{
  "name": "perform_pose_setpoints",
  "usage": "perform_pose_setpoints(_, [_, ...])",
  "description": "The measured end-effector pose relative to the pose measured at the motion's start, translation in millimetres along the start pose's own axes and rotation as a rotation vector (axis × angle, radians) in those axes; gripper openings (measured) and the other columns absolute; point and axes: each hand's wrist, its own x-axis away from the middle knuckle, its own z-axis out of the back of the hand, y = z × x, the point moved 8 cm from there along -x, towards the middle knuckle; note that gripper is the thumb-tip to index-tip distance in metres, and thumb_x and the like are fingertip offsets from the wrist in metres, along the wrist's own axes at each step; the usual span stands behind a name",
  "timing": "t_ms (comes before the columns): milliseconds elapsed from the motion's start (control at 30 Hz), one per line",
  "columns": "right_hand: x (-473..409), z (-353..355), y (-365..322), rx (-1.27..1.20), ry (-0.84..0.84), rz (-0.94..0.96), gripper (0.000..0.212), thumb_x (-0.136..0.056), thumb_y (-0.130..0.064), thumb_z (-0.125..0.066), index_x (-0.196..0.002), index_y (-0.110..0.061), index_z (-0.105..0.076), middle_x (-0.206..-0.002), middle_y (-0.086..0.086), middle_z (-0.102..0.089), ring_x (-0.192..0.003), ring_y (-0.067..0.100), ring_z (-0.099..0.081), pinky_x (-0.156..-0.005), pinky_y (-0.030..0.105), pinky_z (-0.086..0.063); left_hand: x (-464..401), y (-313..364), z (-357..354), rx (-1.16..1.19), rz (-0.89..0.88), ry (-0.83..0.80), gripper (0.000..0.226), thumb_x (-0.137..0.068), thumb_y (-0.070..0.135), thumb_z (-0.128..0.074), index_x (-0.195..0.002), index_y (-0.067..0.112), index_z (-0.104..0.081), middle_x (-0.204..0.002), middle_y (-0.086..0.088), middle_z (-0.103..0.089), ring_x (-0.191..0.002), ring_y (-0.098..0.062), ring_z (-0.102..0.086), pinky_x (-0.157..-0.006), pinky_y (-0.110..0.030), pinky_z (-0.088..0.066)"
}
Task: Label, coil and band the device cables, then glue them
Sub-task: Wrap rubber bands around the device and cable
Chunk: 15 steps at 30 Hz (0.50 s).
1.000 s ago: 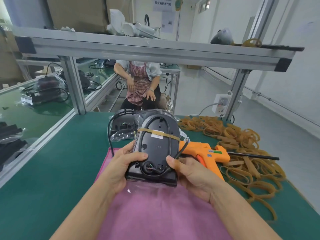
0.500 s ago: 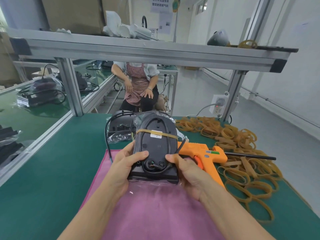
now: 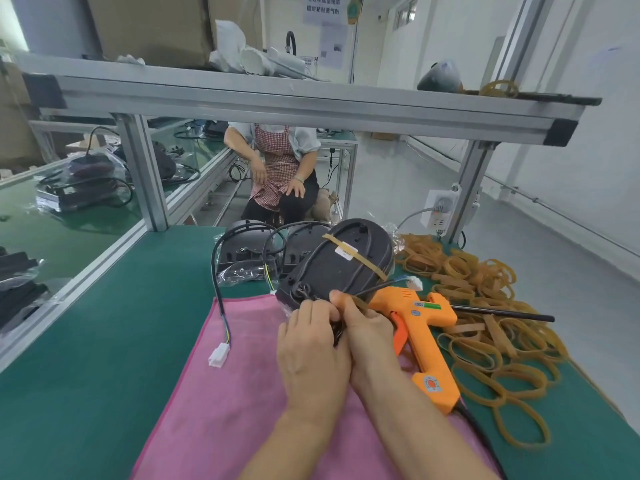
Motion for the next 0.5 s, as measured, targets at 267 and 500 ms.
perform_pose_setpoints(267, [-2, 7, -5, 0.022, 0.050, 0.060, 0.026, -0.081, -0.009, -0.073, -0.058, -0.007, -0.062, -0.052, 0.005, -0.058, -0.050, 0.016, -0.052, -0.047, 0.022, -0.044, -10, 8, 4, -0.072, -0.178, -0.034, 0.015, -0.072, 0.019, -0.043, -0.064, 0.010, -0.052, -0.063, -0.004, -0.050, -0.045, -0.025, -0.047, -0.036, -0.030, -0.034])
perform_pose_setpoints(500, [-1, 18, -10, 0.069, 0.086, 0.051, 0.015, -0.072, -0.010, -0.078, -0.081, 0.000, -0.072, -0.079, 0.019, -0.073, -0.076, 0.036, -0.069, -0.076, 0.046, -0.059, -8, -51, 2, -0.025, 0.167, -0.099, 0.023, -0.065, -0.001, -0.056, -0.070, 0.019, -0.046, -0.070, 0.003, -0.052, -0.062, -0.029, -0.052, -0.053, -0.039, -0.039])
